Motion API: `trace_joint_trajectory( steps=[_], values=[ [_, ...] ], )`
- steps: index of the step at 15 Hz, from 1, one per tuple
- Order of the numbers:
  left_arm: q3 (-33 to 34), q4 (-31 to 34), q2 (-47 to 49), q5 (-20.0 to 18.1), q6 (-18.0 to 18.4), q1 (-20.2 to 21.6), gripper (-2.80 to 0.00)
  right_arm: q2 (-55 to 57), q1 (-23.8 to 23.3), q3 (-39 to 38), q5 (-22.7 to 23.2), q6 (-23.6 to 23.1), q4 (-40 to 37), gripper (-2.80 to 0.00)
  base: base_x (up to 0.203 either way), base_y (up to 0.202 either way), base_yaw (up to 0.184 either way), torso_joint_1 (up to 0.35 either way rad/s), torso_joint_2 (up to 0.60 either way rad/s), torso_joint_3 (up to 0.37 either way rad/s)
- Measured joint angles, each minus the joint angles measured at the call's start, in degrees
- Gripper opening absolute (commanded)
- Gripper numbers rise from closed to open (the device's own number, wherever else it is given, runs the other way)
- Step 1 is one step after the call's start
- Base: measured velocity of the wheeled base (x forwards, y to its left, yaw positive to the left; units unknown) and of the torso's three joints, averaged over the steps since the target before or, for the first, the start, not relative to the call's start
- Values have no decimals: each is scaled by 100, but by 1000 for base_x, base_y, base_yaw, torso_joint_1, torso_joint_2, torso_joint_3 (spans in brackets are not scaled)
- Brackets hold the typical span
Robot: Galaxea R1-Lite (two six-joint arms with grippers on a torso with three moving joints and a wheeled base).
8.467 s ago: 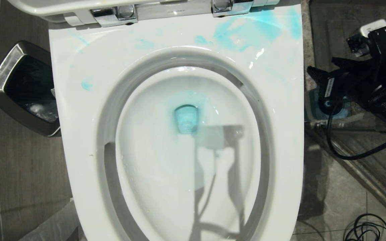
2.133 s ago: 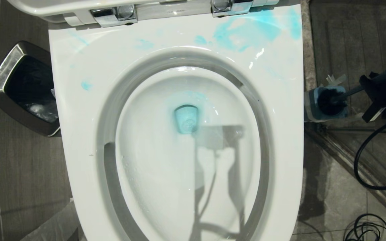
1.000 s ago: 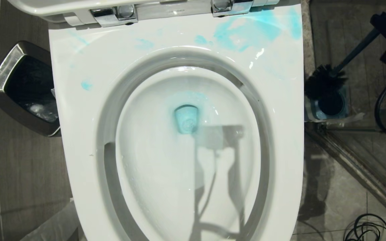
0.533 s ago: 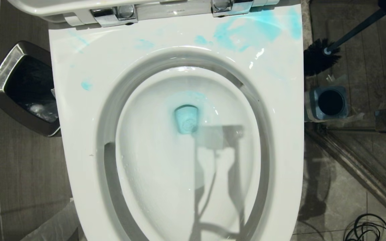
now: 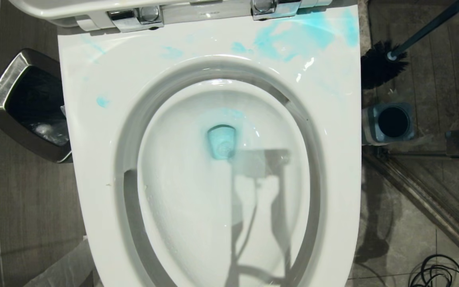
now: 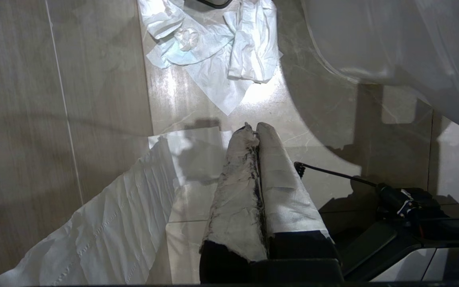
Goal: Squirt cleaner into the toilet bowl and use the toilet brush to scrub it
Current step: Scrub the toilet bowl
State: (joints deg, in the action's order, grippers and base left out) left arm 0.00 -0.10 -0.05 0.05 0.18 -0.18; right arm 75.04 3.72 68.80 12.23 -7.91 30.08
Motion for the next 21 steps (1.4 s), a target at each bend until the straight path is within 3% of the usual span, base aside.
trace_joint_trajectory(
  steps=[2, 8, 16, 21],
  values=[
    [0, 2, 0, 0, 2, 0, -280, -181, 135, 141, -2, -1, -553, -280, 0, 0, 0, 0, 0, 0],
    [0, 2, 0, 0, 24, 0, -280, -550, 197, 165, -13, -10, -1003, -280, 0, 0, 0, 0, 0, 0],
    [0, 3, 0, -5, 23, 0, -280, -746, 197, 146, -51, -35, -1055, -280, 0, 0, 0, 1, 1, 8],
    [0, 5, 0, -5, 23, 0, -280, -880, 197, 137, -52, -35, -1215, -280, 0, 0, 0, 6, 7, 170]
  ],
)
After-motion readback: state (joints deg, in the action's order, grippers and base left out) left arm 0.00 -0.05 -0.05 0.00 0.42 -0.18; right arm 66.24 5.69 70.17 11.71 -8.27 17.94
